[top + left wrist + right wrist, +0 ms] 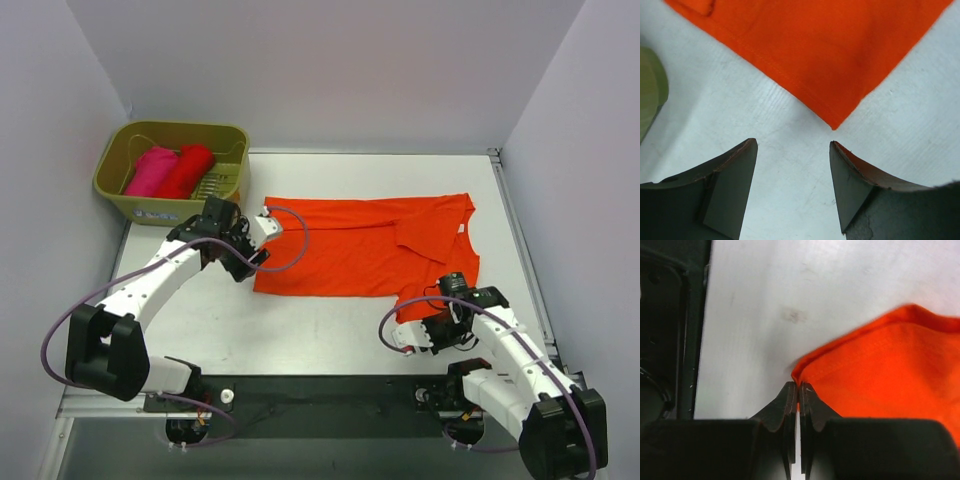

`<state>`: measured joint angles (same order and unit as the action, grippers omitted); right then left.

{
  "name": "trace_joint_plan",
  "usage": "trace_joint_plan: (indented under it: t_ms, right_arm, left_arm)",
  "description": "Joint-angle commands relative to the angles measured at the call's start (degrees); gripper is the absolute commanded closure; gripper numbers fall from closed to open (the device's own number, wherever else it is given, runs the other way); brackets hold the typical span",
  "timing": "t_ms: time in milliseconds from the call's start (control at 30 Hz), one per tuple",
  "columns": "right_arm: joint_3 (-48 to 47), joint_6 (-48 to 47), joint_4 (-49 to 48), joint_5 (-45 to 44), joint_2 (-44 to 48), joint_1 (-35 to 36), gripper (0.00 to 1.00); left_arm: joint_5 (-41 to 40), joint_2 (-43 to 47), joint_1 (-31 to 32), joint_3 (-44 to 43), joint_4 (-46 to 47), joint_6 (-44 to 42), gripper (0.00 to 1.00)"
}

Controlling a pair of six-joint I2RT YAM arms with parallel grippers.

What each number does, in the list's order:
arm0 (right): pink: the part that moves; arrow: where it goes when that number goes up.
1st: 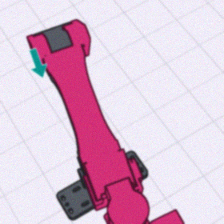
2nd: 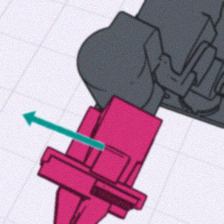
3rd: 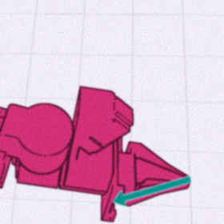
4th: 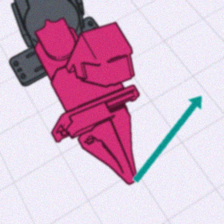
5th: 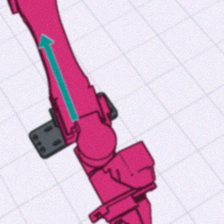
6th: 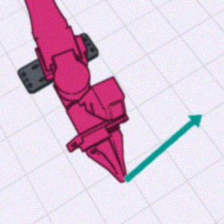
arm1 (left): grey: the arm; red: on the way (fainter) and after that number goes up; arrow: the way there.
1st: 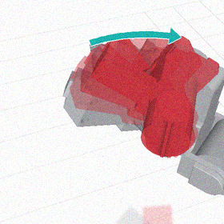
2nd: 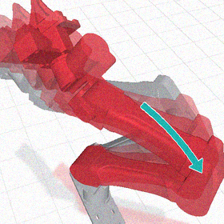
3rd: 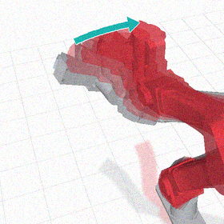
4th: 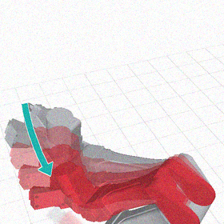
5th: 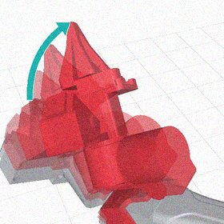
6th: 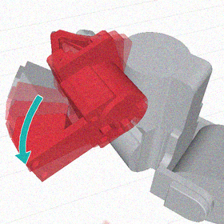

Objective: Roll the t-shirts
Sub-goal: Fold the T-shirt at the center of the board.

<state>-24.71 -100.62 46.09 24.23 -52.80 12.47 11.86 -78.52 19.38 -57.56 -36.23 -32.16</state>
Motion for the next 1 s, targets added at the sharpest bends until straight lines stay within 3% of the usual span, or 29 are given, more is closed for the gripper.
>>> trace_joint_plan:
  t_ms: [0,167,267,500,600,967]
  right_arm:
    - [-5.87,11.21,6.91,0.12,2.51,-0.34,1.0]
    - [-7.72,28.44,7.0,-2.87,6.99,-0.43,1.0]
    - [-6.41,37.47,5.6,-5.15,9.28,-0.25,1.0]
    - [-6.4,48.92,2.87,-10.34,10.7,-0.25,1.0]
    - [-6.84,51.13,2.26,-10.25,9.82,-0.25,1.0]
    - [-9.13,49.9,0.41,-10.87,4.9,-0.25,1.0]
  left_arm:
    - [10.81,4.5,-0.39,3.31,-6.13,-12.72,0.3]
    - [20.91,9.44,-0.3,7.81,-12.28,-30.2,0.31]
    - [20.4,9.7,-0.3,10.79,-12.2,-37.32,0.33]
    - [20.74,9.8,-0.3,16.42,0.87,-42.98,0.34]
    - [20.05,6.56,-0.22,16.17,4.66,-44.3,0.35]
    - [16.89,-2.86,-0.3,12.47,3.97,-48.35,0.5]
